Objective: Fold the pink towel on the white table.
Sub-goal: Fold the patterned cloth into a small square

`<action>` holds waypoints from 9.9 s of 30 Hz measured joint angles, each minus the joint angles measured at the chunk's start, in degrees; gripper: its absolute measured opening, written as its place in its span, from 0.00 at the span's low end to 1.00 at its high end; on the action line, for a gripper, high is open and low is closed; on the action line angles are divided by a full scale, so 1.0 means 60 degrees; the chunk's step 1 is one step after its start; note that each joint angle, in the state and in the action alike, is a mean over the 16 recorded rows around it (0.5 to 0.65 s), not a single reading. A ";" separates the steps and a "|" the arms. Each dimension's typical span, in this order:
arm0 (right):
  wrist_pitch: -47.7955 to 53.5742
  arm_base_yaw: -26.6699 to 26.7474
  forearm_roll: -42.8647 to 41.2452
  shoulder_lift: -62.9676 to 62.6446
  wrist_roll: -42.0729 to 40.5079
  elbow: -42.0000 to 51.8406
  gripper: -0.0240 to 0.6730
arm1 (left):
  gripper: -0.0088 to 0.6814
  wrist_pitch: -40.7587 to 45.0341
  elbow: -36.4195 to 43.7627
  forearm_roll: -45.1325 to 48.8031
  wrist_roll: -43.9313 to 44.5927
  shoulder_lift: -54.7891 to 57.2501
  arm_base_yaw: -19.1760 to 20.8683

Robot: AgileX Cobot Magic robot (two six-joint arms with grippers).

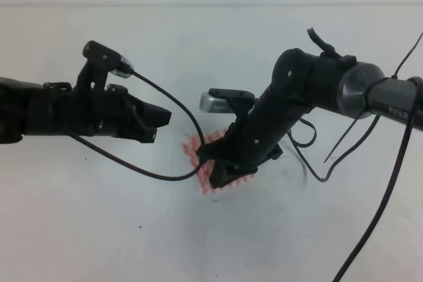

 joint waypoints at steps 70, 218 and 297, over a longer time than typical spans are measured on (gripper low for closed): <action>-0.0532 -0.0956 -0.1075 -0.0917 0.0562 -0.0003 0.03 | 0.01 -0.0570 -0.0493 0.0457 -0.1177 0.1576 -0.1650; -0.0615 -0.1923 -0.1548 -0.1399 0.0967 0.0004 0.03 | 0.01 -0.0159 -0.3841 0.1227 -0.2375 0.4114 -0.2623; -0.2815 -0.1914 -0.1601 -0.9563 0.0942 0.5448 0.03 | 0.01 -0.4416 0.2501 0.1371 -0.3279 -0.5640 -0.2623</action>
